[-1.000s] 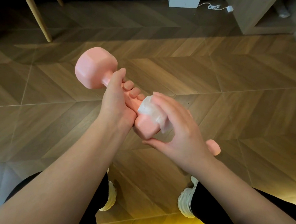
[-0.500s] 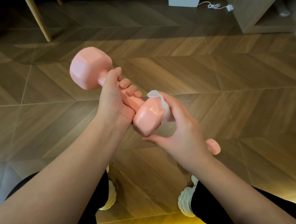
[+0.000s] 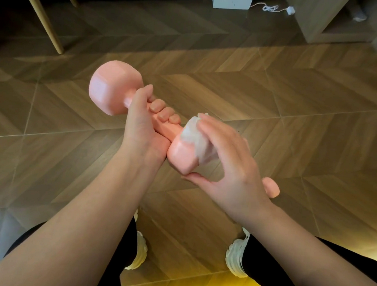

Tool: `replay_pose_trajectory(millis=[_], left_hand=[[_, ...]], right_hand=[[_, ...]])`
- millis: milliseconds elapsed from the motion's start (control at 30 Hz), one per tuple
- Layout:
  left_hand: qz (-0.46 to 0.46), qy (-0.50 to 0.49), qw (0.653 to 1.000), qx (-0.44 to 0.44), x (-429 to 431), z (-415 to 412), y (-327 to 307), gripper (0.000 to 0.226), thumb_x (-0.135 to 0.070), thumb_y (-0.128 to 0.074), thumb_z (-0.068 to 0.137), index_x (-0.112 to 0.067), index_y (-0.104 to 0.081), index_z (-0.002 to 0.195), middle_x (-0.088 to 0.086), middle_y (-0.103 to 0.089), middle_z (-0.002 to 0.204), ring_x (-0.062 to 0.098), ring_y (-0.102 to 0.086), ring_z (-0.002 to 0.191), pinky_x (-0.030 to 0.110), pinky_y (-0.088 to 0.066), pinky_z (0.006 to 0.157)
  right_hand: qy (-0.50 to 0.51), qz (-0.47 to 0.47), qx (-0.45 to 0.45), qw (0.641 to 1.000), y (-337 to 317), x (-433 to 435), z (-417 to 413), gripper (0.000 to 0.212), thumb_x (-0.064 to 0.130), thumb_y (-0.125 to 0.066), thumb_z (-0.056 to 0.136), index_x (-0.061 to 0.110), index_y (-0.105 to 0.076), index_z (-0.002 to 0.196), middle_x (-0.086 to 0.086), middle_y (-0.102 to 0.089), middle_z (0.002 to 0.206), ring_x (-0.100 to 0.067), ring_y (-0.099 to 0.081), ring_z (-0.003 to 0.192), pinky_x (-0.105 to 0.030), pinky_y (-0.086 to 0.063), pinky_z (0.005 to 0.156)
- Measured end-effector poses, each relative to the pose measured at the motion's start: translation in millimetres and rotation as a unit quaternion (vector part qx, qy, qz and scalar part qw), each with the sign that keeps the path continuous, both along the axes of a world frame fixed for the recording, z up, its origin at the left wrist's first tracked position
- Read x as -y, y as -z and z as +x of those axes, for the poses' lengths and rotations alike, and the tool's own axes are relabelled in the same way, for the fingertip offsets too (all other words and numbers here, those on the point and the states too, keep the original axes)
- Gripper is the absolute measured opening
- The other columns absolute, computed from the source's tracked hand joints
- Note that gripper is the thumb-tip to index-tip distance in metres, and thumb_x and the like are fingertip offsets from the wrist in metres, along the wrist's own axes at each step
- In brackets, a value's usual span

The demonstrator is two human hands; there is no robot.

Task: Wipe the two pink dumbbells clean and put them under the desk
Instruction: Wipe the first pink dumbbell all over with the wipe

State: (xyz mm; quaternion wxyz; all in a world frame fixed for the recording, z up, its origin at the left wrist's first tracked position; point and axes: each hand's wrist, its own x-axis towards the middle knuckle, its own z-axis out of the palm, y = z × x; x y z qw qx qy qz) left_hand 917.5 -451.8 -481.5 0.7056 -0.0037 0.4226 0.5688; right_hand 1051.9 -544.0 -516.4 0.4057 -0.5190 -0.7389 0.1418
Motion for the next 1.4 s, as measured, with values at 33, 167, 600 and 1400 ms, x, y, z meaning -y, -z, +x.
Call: replay_pose_trajectory(millis=[33, 167, 600, 1400], left_hand=[[-0.001, -0.002, 1.0, 0.004, 0, 0, 0, 0.036, -0.022, -0.054, 0.095, -0.02, -0.039, 0.062, -0.009, -0.031, 0.046, 0.007, -0.028, 0.037, 0.018, -0.031, 0.039], [0.004, -0.008, 1.0, 0.008, 1, -1, 1, 0.035, -0.024, -0.054, 0.094, -0.02, -0.038, 0.063, -0.009, -0.029, 0.047, 0.008, -0.027, 0.038, 0.019, -0.031, 0.039], [-0.072, 0.021, 0.997, 0.025, -2, -3, -2, 0.033, -0.029, -0.067, 0.089, -0.016, -0.045, 0.068, -0.004, -0.042, 0.054, 0.01, -0.041, 0.044, 0.019, -0.04, 0.044], [-0.027, -0.012, 1.0, 0.011, -3, -1, 2, 0.035, -0.018, -0.052, 0.095, -0.019, -0.033, 0.066, -0.007, -0.027, 0.048, 0.008, -0.026, 0.038, 0.02, -0.028, 0.037]], right_hand=[[-0.011, 0.025, 0.015, 1.0, 1, 0, 0, 0.073, 0.024, -0.087, 0.073, 0.001, -0.052, 0.133, -0.01, -0.052, 0.141, -0.021, -0.047, 0.135, -0.045, -0.044, 0.103], [0.003, -0.105, -0.044, 0.993, -2, -3, 0, 0.087, 0.028, -0.091, 0.065, 0.015, -0.048, 0.139, 0.013, -0.051, 0.138, 0.005, -0.043, 0.13, -0.017, -0.036, 0.105], [-0.017, 0.134, 0.116, 0.984, 4, -2, 0, 0.064, 0.009, -0.082, 0.08, 0.011, -0.047, 0.134, -0.002, -0.047, 0.143, -0.02, -0.046, 0.136, -0.046, -0.044, 0.1], [-0.028, -0.055, -0.008, 0.998, -17, 0, 2, 0.078, 0.033, -0.088, 0.071, 0.005, -0.054, 0.135, -0.004, -0.053, 0.144, -0.013, -0.045, 0.138, -0.047, -0.039, 0.109]])
